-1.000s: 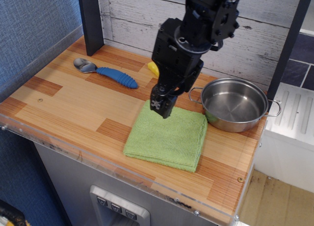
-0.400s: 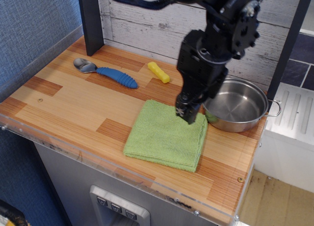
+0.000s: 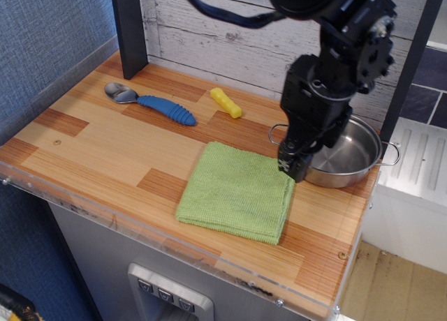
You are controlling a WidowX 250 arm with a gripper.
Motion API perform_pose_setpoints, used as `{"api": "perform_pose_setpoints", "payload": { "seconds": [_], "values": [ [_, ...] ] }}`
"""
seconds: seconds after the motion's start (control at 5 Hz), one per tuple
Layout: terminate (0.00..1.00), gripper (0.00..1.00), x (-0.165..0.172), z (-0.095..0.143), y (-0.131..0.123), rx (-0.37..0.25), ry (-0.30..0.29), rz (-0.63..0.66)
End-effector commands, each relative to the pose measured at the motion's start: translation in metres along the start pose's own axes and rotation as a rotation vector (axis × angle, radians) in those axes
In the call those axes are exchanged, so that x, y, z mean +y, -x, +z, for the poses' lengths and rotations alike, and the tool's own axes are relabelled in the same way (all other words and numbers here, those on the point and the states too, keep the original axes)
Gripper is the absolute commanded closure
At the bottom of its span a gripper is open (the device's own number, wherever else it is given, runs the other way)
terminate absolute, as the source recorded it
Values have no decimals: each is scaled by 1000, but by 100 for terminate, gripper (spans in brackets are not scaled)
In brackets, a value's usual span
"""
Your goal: Place silver pot on top of green cloth.
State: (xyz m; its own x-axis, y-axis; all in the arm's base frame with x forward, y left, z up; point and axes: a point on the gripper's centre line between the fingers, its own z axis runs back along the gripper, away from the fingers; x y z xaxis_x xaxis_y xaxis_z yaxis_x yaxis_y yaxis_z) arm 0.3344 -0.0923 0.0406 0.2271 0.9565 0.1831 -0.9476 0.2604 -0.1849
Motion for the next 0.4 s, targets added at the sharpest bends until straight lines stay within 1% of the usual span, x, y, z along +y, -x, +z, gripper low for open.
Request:
{"api": "perform_pose_setpoints", "payload": {
  "seconds": [0.0,0.2],
  "values": [
    [0,0,-19,-6,12,3,-12,-46],
    [0,0,-22,-15,17,14,-30,-58]
  ]
}}
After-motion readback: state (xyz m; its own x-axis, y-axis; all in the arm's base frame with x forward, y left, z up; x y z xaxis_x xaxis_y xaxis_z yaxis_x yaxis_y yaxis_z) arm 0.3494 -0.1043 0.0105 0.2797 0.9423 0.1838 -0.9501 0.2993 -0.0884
